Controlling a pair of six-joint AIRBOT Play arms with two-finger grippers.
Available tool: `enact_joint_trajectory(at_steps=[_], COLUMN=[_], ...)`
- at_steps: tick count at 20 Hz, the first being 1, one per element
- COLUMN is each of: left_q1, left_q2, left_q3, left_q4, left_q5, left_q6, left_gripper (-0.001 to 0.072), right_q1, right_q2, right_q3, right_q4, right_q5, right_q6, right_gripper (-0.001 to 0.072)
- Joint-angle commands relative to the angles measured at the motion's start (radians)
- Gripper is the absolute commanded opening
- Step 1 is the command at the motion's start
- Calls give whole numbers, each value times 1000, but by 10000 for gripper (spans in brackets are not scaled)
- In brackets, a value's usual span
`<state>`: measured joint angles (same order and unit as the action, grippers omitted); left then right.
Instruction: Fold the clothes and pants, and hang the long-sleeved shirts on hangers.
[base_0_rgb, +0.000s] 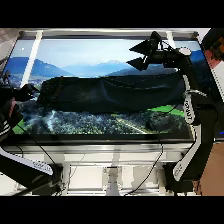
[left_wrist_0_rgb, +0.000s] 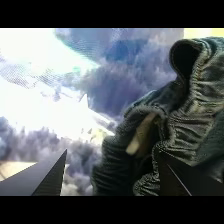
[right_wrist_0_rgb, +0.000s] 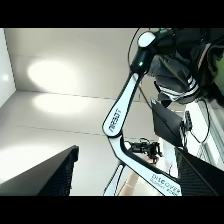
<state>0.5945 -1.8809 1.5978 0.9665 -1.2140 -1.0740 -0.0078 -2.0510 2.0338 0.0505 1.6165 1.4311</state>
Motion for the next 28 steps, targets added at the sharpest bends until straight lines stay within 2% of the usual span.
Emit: enact_joint_trajectory(at_steps=[1, 5, 9, 13, 28], left_q1=[0, 11, 52, 86, 61], left_q2=[-50, -50, -50, -51, -139], left_q3=[40, 40, 40, 40, 40], left_q4=[-29, -95, -258, -236, -234], left_q5=[-43, -87, -172, -171, -212], left_q6=[87, 154, 235, 234, 252], left_gripper=[620, 620, 618, 618, 617], right_q1=[8, 8, 8, 8, 15], right_q2=[0, 0, 0, 0, 0], right_q3=[0, 0, 0, 0, 0], right_q4=[8, 2, 1, 1, 3], right_q5=[3, -9, -13, -13, -13], right_q6=[0, 0, 0, 0, 1], right_gripper=[682, 681, 681, 681, 681])
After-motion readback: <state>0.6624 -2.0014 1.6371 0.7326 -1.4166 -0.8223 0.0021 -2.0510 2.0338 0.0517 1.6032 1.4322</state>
